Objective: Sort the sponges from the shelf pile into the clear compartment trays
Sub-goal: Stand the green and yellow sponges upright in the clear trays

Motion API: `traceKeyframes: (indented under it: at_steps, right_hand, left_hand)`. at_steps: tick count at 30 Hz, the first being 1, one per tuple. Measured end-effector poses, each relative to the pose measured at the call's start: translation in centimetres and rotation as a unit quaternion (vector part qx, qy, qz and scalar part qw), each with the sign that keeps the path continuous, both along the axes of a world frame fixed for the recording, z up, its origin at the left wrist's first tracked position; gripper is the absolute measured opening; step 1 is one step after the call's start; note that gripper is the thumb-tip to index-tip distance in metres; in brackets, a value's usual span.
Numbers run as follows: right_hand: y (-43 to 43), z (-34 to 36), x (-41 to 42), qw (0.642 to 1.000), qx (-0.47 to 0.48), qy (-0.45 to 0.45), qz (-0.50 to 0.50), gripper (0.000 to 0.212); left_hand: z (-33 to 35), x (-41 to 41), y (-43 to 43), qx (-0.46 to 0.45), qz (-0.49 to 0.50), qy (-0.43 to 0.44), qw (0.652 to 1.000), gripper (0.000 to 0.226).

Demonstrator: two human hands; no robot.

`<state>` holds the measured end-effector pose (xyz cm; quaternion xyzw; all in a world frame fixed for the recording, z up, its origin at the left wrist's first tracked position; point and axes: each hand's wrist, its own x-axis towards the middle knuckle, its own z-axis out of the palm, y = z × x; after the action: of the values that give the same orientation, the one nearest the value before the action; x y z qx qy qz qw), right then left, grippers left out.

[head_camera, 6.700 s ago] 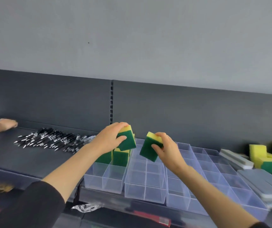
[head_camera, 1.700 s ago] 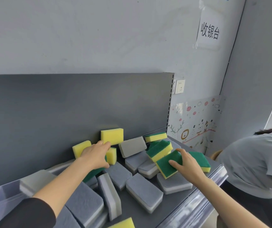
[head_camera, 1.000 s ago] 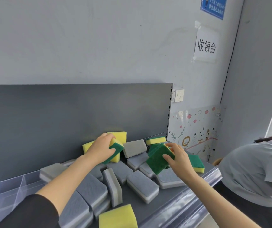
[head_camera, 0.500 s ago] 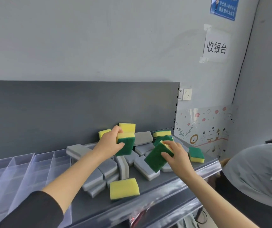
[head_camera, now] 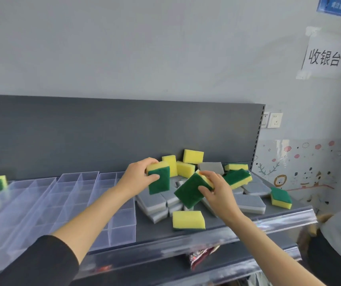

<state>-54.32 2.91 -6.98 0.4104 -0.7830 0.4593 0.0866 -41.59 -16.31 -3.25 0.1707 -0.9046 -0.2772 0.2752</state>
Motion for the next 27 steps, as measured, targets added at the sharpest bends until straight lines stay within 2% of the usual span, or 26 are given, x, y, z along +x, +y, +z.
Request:
traceKeyframes:
  at_steps: [8,17,27]
  right_hand:
    - [-5.4,0.4,3.8,0.998,-0.003,-0.001,0.067,0.037]
    - [-12.9,1.3,8.5,0.990,0.004,0.009,0.143,0.036]
    - [-22.2,2.3,14.0,0.989,0.012,0.021,0.149,0.036]
  left_hand:
    - [0.5,6.0,-3.9,0.012,0.064,0.000,0.998,0.022]
    - [0.4,13.0,-9.5,0.031,0.132,0.001,0.991,0.017]
    - [0.9,19.3,-18.2,0.017,0.149,-0.012,0.989,0.020]
